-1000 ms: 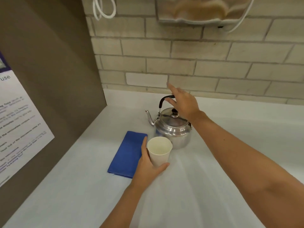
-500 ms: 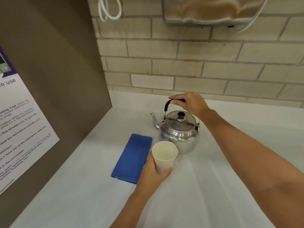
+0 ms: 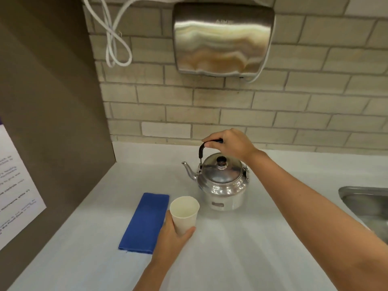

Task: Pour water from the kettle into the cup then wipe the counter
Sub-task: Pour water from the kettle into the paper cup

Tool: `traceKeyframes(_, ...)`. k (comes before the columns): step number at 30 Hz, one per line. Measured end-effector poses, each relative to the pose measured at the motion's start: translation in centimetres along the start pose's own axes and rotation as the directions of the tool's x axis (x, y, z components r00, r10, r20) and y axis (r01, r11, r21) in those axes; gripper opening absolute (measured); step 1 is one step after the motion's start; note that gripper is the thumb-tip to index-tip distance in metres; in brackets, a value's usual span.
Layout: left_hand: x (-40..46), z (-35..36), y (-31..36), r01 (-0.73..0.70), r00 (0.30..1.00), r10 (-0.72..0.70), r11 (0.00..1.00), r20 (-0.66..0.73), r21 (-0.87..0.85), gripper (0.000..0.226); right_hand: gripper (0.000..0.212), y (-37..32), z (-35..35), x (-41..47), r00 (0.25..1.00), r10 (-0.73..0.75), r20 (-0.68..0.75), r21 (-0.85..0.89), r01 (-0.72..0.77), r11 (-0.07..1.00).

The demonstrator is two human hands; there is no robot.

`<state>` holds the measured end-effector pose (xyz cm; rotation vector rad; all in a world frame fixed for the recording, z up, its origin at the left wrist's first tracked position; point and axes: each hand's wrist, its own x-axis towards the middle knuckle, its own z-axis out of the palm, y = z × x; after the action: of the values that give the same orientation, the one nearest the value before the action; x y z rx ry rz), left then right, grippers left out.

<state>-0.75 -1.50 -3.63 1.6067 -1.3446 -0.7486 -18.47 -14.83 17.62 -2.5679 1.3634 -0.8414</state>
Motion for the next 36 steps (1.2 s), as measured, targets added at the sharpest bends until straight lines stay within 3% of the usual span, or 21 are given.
traceKeyframes(7,-0.5,-0.3,0.8,-0.023,1.0,0.023,1.0,0.001,-0.008,0.076,0.021,-3.3,-5.9,-2.5,0.987,0.013,0.16,-0.192,0.018,0.981)
traceKeyframes(12,-0.6,-0.4,0.9,-0.027,0.999,0.027,0.999,0.018,-0.02,0.074,0.019,-5.7,-7.7,-4.1,0.969,-0.058,0.239,-0.289,0.128,0.949)
traceKeyframes(27,-0.3,-0.2,0.5,-0.039,0.999,0.039,0.999,0.019,-0.007,0.077,0.022,-10.0,-4.5,-4.2,0.876,-0.145,0.46,-0.414,0.356,0.838)
traceKeyframes(36,0.0,0.1,0.2,-0.025,1.0,0.025,1.0,0.004,-0.011,0.079,0.022,-10.9,-3.8,-3.8,0.851,-0.188,0.49,-0.449,0.431,0.782)
